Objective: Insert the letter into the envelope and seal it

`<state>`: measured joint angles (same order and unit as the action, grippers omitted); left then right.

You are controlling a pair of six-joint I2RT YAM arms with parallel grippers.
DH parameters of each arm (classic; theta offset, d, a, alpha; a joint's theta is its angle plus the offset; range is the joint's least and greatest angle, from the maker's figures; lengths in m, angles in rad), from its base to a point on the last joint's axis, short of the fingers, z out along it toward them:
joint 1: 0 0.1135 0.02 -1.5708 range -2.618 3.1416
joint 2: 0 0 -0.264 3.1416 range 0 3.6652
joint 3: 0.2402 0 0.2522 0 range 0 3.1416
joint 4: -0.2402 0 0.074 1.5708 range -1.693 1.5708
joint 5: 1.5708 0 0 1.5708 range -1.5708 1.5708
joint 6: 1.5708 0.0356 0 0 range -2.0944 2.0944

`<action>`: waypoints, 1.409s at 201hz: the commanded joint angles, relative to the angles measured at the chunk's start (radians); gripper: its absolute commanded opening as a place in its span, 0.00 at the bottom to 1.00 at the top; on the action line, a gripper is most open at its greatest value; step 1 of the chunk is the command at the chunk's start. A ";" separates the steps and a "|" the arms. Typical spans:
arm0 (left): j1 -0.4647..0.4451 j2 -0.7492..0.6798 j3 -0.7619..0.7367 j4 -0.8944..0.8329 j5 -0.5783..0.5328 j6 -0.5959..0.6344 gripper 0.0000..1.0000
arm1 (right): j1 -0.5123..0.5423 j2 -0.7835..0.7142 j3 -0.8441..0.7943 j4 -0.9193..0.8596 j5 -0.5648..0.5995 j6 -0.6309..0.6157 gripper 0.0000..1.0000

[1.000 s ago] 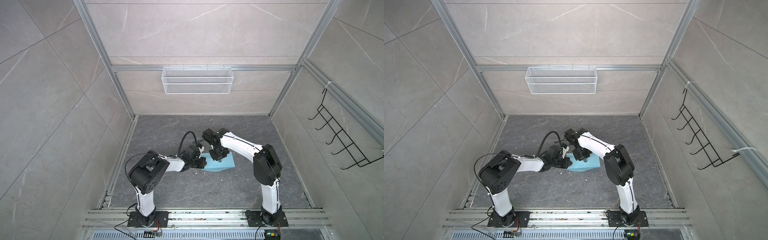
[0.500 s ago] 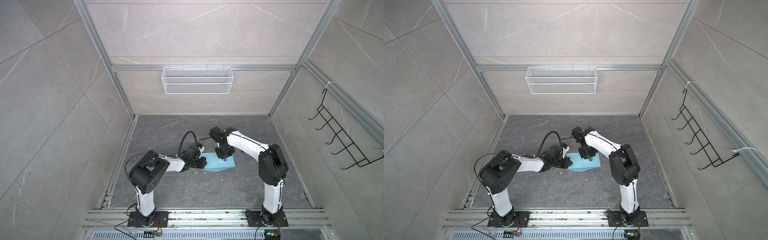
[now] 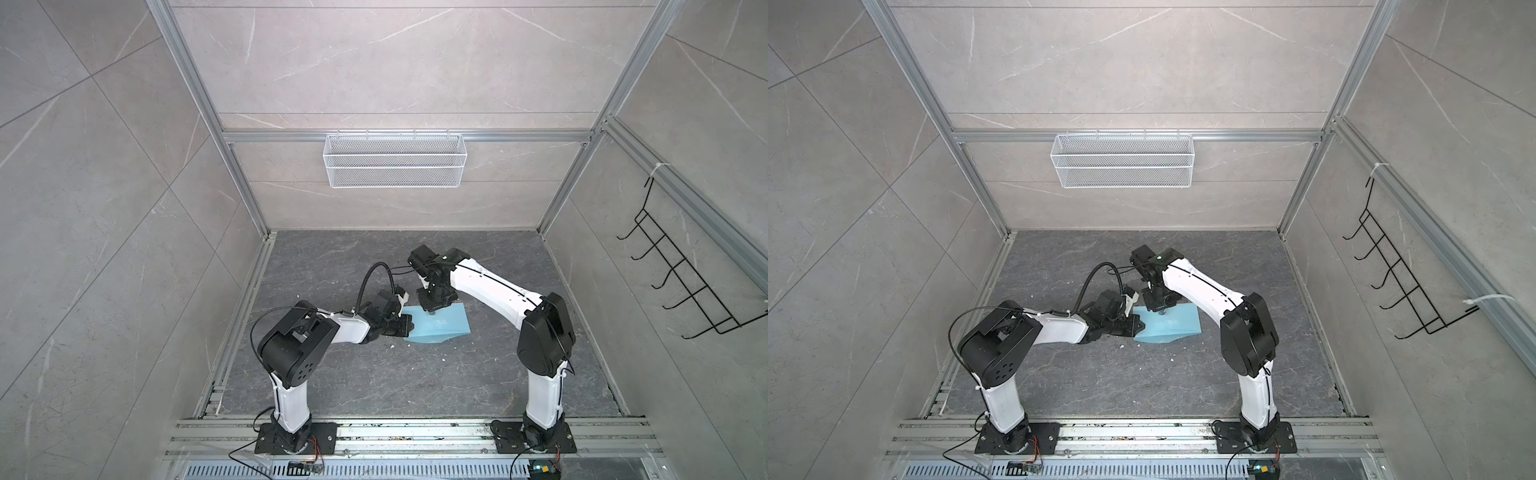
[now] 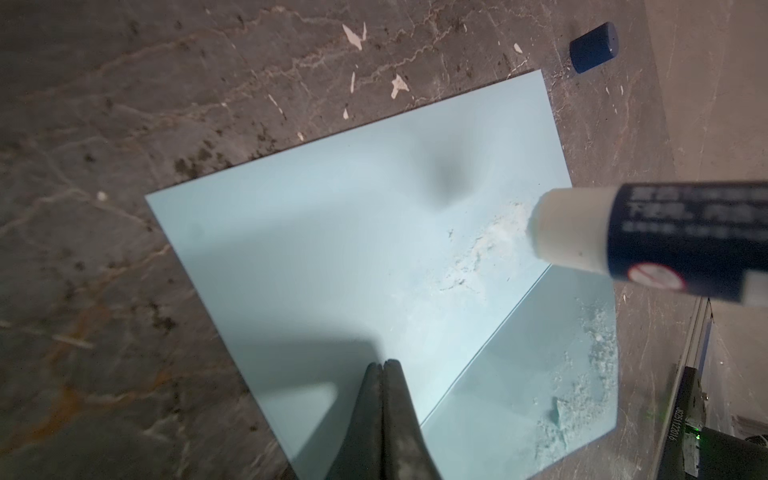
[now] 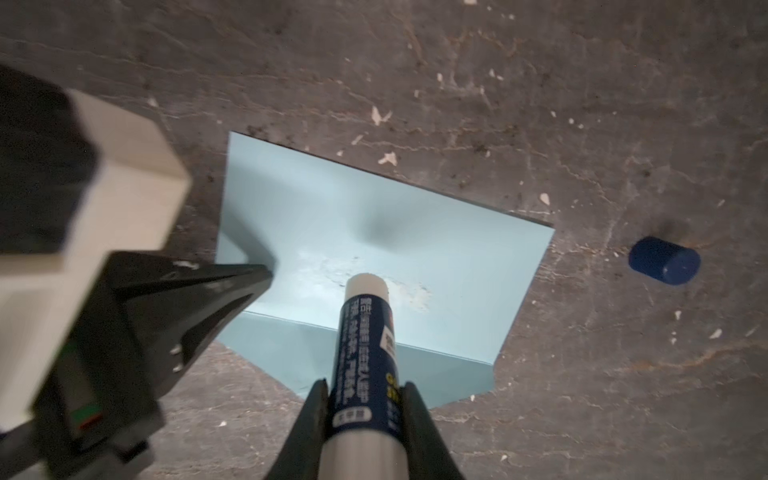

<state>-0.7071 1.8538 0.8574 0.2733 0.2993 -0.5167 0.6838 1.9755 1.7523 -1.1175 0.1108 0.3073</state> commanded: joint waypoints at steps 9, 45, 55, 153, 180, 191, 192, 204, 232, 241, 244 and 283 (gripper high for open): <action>-0.002 0.050 -0.017 -0.064 -0.020 -0.003 0.00 | 0.019 0.065 0.039 -0.021 -0.019 0.024 0.00; -0.002 0.050 -0.017 -0.065 -0.020 -0.003 0.00 | 0.026 0.093 0.037 -0.021 -0.009 0.018 0.00; -0.002 0.050 -0.017 -0.065 -0.020 -0.003 0.00 | 0.025 0.098 0.032 -0.021 0.000 0.016 0.00; -0.002 0.055 -0.017 -0.068 -0.020 -0.003 0.00 | 0.020 0.103 -0.031 -0.042 0.097 -0.013 0.00; -0.002 0.054 -0.018 -0.068 -0.021 -0.003 0.00 | 0.010 0.100 -0.052 -0.045 0.117 -0.019 0.00; -0.002 0.056 -0.019 -0.067 -0.022 -0.003 0.00 | 0.004 0.093 -0.065 -0.042 0.123 -0.020 0.00; -0.002 0.055 -0.019 -0.067 -0.022 -0.003 0.00 | 0.003 0.092 -0.066 -0.042 0.123 -0.020 0.00; -0.002 0.055 -0.020 -0.068 -0.023 -0.003 0.00 | -0.006 0.082 -0.080 -0.039 0.127 -0.022 0.00; -0.002 0.055 -0.018 -0.069 -0.024 -0.003 0.00 | -0.036 0.055 -0.122 -0.029 0.132 -0.030 0.00; -0.002 0.054 -0.018 -0.069 -0.023 -0.004 0.00 | -0.045 0.045 -0.135 -0.024 0.131 -0.031 0.00; -0.002 0.054 -0.018 -0.069 -0.024 -0.003 0.00 | -0.048 0.042 -0.140 -0.022 0.132 -0.032 0.00; -0.002 0.056 -0.017 -0.069 -0.024 -0.003 0.00 | -0.097 0.003 -0.199 -0.006 0.132 -0.045 0.00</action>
<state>-0.7071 1.8561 0.8574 0.2779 0.3004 -0.5167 0.6250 1.9945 1.6066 -1.0927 0.1917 0.2832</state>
